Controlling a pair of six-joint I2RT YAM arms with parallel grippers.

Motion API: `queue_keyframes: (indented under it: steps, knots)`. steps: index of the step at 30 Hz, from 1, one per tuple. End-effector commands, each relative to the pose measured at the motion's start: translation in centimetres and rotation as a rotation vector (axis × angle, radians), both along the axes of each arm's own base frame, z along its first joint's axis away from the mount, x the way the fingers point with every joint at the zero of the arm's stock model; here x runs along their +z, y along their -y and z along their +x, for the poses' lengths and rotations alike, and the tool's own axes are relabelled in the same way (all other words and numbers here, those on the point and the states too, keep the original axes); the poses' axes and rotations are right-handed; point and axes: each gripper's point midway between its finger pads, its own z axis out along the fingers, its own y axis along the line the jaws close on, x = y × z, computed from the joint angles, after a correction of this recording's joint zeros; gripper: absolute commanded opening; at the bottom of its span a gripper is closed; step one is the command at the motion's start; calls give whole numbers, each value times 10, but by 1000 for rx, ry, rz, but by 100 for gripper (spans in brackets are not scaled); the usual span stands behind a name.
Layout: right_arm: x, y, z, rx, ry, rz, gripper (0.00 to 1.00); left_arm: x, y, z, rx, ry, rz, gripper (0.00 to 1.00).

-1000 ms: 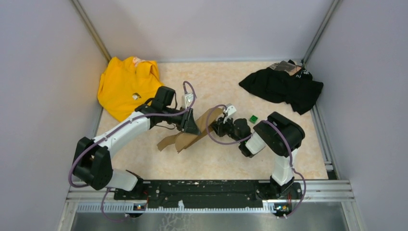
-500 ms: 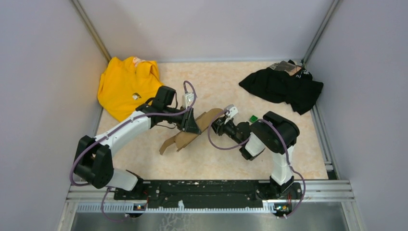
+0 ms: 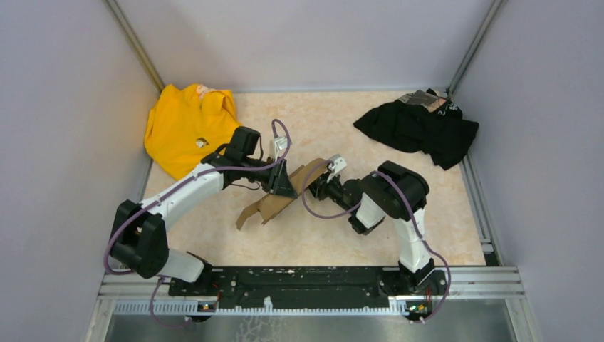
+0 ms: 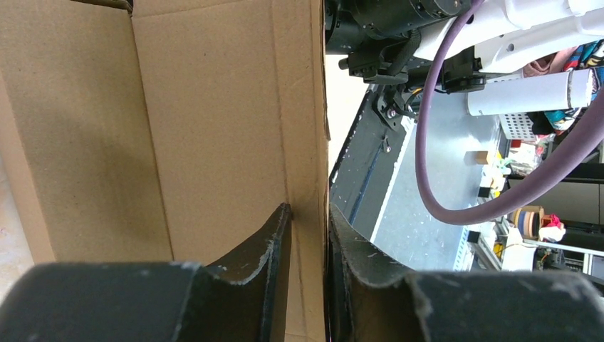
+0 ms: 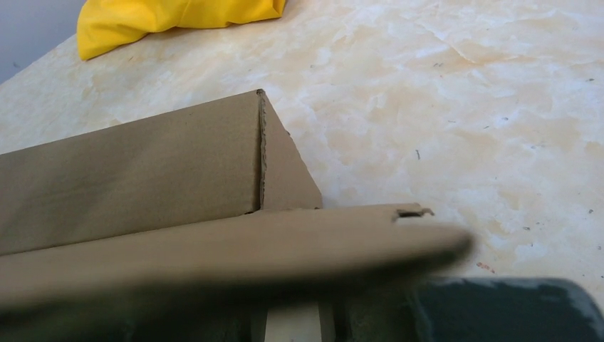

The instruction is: Fold the paper box

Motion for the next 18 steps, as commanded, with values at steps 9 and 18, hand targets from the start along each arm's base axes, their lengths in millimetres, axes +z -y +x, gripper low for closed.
queue_keyframes:
  steps: [9, 18]
  knots:
    - [64, -3, 10, -116, 127, 156, 5, 9, 5, 5, -25, 11, -25, 31]
    - [74, -3, -12, -41, -91, -90, 0, 64, 1, 36, 76, 55, -72, 43]
